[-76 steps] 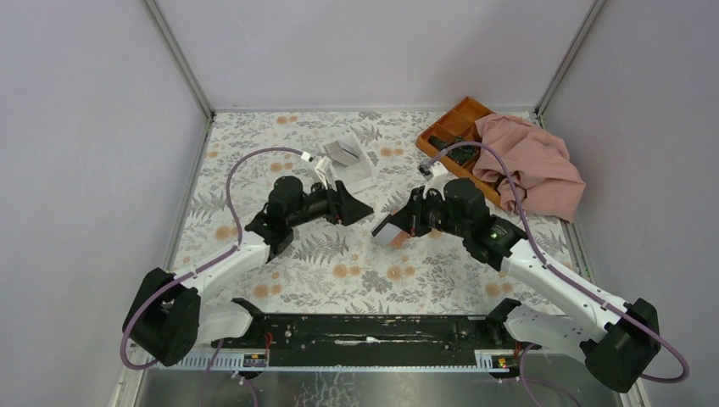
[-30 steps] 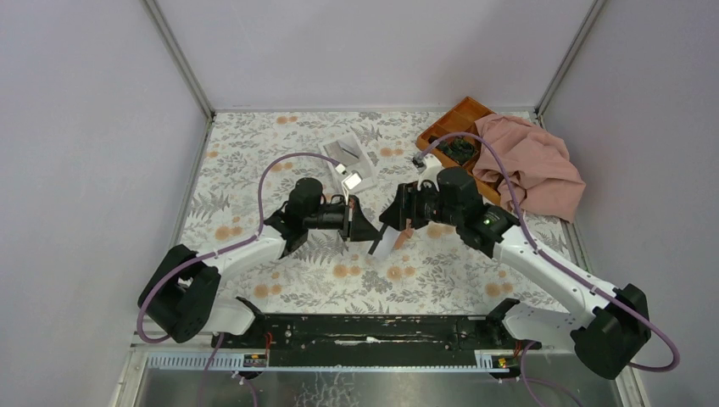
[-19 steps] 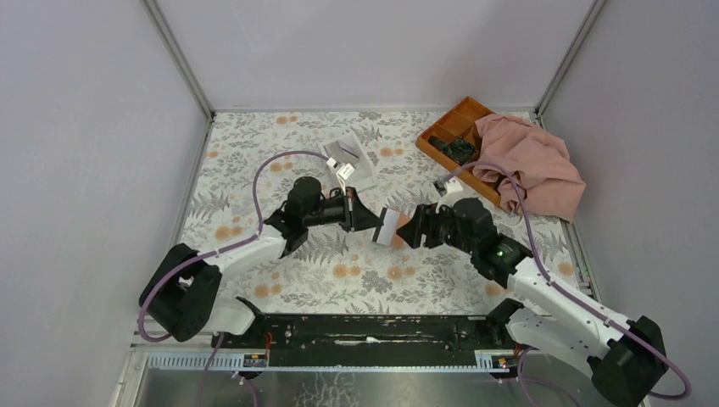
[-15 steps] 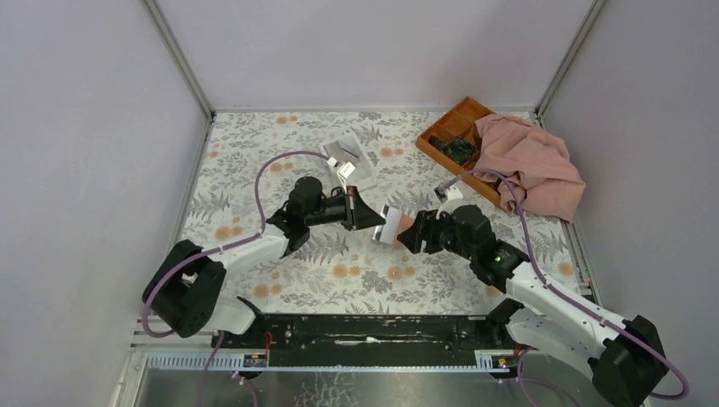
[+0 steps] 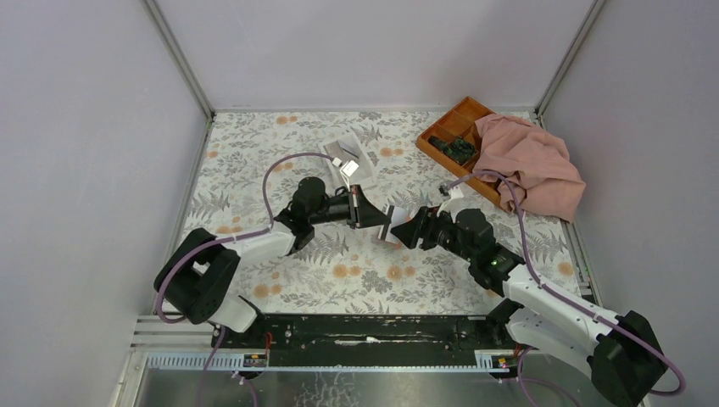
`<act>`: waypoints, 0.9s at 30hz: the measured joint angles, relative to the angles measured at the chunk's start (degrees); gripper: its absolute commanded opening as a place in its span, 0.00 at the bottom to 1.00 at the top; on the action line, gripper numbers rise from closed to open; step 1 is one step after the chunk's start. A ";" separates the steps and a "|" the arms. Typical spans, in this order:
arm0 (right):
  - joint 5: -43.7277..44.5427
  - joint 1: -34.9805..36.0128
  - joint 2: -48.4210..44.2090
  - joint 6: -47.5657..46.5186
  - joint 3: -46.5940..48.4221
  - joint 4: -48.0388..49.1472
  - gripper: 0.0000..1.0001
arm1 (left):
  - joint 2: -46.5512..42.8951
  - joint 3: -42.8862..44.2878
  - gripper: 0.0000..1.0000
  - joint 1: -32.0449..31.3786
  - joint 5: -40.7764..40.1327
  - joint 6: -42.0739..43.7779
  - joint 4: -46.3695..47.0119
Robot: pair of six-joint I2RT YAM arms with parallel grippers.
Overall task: Put the credit cards into the card holder
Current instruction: Pick up the credit card from the storage box.
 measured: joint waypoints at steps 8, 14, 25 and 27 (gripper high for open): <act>-1.81 0.00 2.45 2.29 -1.27 5.51 0.39 | 2.45 0.00 0.00 0.00 2.12 -3.02 4.74; -2.93 -0.44 3.32 4.70 -2.43 10.23 0.02 | 3.17 -0.13 0.00 0.81 2.21 -3.15 5.38; -4.13 -0.42 3.89 7.52 -3.74 12.85 0.00 | 3.32 0.48 0.52 0.63 -1.79 -0.11 -1.90; -3.65 -0.39 3.89 7.17 -3.30 11.28 0.00 | 2.34 0.59 0.53 0.59 -5.03 0.76 -5.07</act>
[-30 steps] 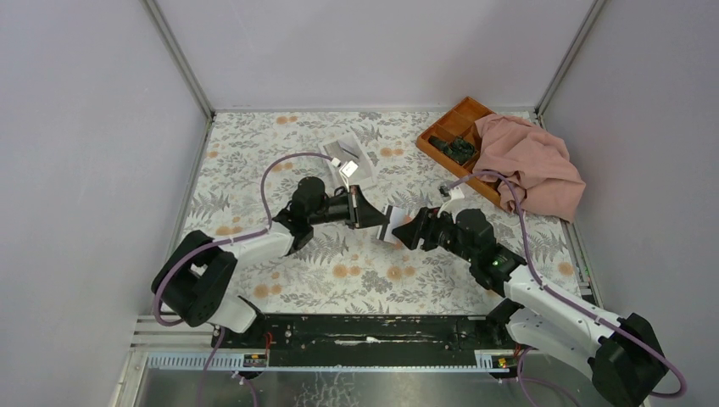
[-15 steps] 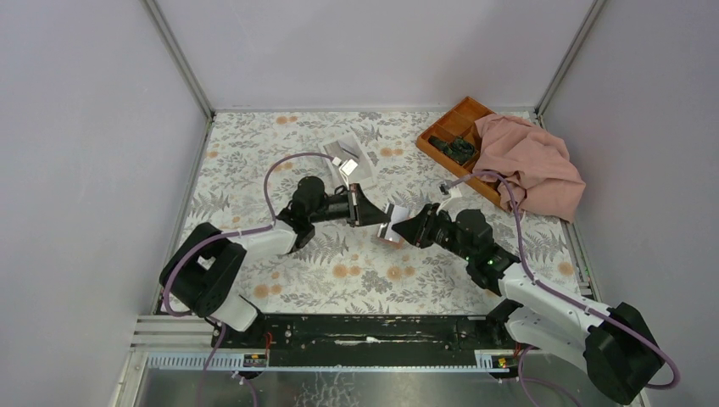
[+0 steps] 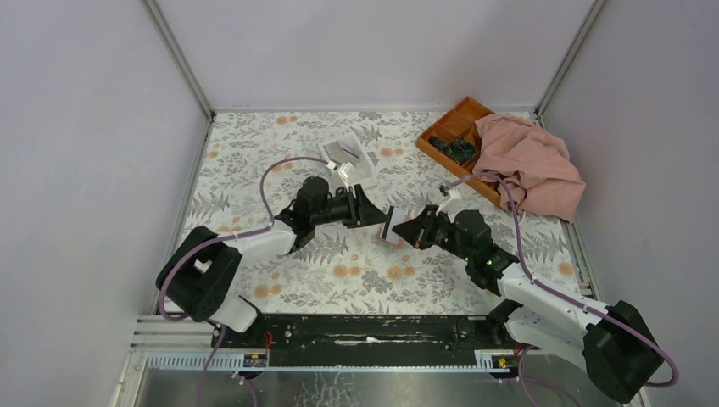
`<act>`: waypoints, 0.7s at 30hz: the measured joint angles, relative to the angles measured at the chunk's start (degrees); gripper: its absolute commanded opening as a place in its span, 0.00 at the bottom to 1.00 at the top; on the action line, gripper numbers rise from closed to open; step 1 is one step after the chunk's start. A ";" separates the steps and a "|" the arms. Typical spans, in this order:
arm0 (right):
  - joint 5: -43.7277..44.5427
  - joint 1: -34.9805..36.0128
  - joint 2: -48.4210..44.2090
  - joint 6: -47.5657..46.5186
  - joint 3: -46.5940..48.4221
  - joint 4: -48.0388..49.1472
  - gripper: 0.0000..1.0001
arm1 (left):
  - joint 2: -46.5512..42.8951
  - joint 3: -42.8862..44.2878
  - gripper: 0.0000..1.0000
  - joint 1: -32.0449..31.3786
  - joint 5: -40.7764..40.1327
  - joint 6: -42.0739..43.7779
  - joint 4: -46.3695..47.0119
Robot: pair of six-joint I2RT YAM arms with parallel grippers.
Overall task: Put the credit cards into the card holder
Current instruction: Pick up the credit card from the storage box.
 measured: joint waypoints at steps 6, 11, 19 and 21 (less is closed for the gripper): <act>4.17 0.04 0.74 -2.08 5.86 -9.60 0.00 | -3.91 0.07 0.53 0.39 -14.10 2.56 -9.51; 8.66 0.24 6.43 -4.33 15.61 -18.62 0.00 | -4.83 0.04 0.47 0.55 -24.26 4.52 -14.47; 16.50 2.60 18.32 -6.75 29.59 -32.59 0.00 | -1.62 0.04 0.34 0.46 -30.91 6.67 -16.15; 18.40 2.93 20.98 -7.10 32.41 -35.85 0.00 | -0.15 0.04 0.32 0.13 -31.58 7.10 -16.35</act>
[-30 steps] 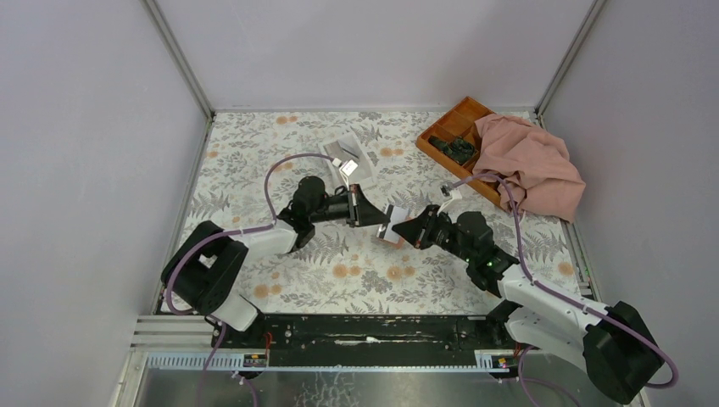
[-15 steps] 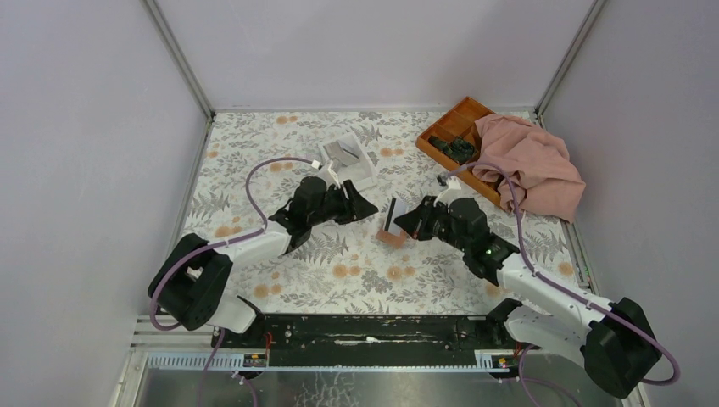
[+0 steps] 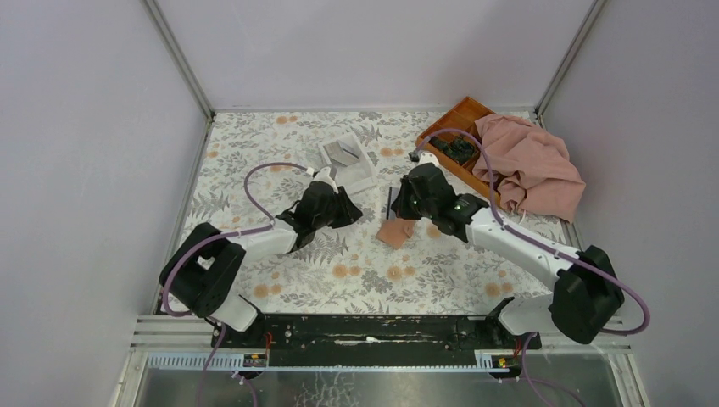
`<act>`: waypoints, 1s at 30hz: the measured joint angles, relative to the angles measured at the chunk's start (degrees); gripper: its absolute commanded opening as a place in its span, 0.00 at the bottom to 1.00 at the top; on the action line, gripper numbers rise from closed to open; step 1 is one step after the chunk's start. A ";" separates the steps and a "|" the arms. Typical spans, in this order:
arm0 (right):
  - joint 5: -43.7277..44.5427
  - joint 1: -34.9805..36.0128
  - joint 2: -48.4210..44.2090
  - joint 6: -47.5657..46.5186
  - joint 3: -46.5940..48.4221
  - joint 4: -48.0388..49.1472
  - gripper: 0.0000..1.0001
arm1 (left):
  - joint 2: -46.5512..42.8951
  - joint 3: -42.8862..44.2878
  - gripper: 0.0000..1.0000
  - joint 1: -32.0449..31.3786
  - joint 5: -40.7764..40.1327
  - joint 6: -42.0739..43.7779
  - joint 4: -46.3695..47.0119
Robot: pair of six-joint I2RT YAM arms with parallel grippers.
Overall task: Put the credit cards into the card holder
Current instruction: Pick up the credit card from the storage box, then open the card holder at the center of the board.
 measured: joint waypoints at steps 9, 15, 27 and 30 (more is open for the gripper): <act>4.28 0.15 10.38 -0.28 8.48 -11.34 0.00 | 3.87 0.31 0.30 -1.77 -2.25 2.36 -0.59; 4.63 0.13 14.45 -0.22 10.12 -15.10 0.00 | 6.80 1.73 0.29 -3.21 -3.19 3.32 -0.72; 4.74 0.13 17.07 0.22 11.67 -19.10 0.00 | 9.18 6.21 0.28 -8.09 -7.13 6.38 -2.89; 4.74 0.07 17.14 0.26 11.67 -19.39 0.00 | 10.01 7.48 0.28 -8.98 -8.17 7.28 -3.93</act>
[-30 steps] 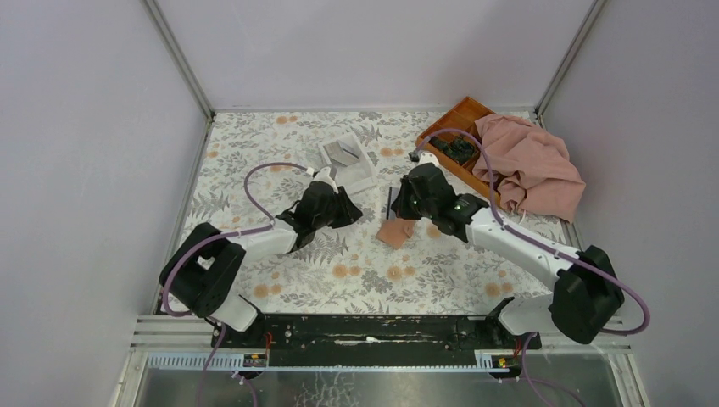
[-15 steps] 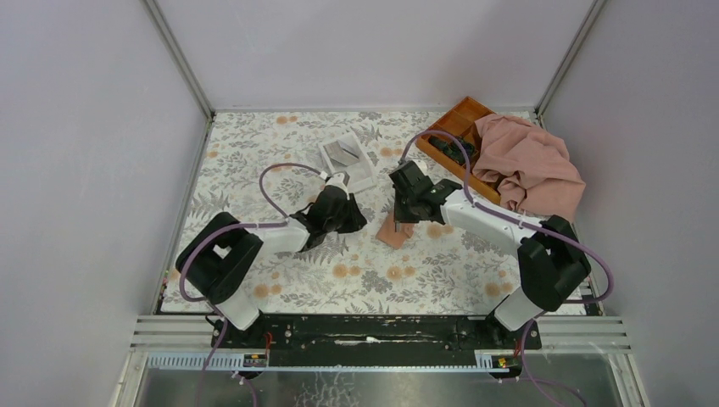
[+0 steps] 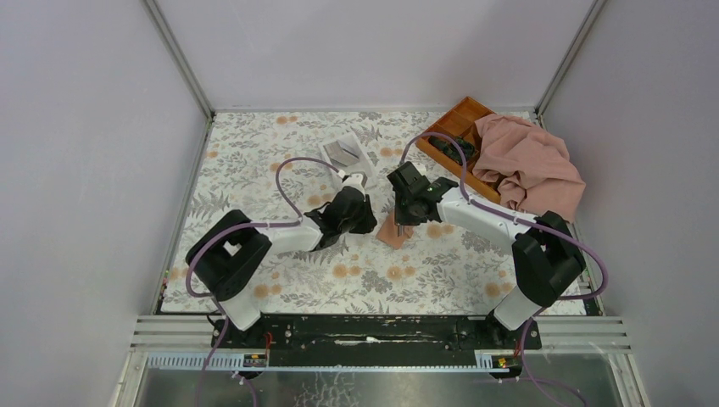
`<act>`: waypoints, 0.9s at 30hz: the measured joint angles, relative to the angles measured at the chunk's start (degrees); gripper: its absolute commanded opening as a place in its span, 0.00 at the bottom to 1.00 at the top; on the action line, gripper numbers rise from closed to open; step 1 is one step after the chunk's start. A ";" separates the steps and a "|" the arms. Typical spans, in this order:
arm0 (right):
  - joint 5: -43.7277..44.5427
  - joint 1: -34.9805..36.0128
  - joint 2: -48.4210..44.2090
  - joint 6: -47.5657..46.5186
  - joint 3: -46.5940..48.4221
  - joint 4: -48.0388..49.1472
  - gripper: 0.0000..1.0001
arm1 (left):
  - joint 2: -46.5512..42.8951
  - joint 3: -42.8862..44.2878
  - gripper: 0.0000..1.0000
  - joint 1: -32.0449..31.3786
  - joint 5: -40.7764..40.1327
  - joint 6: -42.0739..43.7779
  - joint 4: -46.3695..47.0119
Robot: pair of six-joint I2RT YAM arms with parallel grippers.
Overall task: Put the credit cards into the card holder
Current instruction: Open the card holder at the center of the board.
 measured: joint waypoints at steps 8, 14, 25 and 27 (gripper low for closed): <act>0.00 -1.46 -0.02 0.02 -0.15 -1.05 0.00 | 2.29 1.46 0.28 -1.05 -1.88 1.62 -2.25; -0.09 -2.93 -1.36 0.00 -3.02 -1.03 0.00 | 4.17 2.80 0.27 -1.51 -2.75 2.05 -4.24; -0.68 -5.46 -6.36 0.02 -9.62 0.59 0.00 | 4.72 4.13 0.26 -2.62 -3.98 2.56 -5.97; -0.92 -5.81 -7.39 0.15 -10.91 0.87 0.00 | 4.72 4.13 0.26 -2.62 -4.00 2.58 -5.97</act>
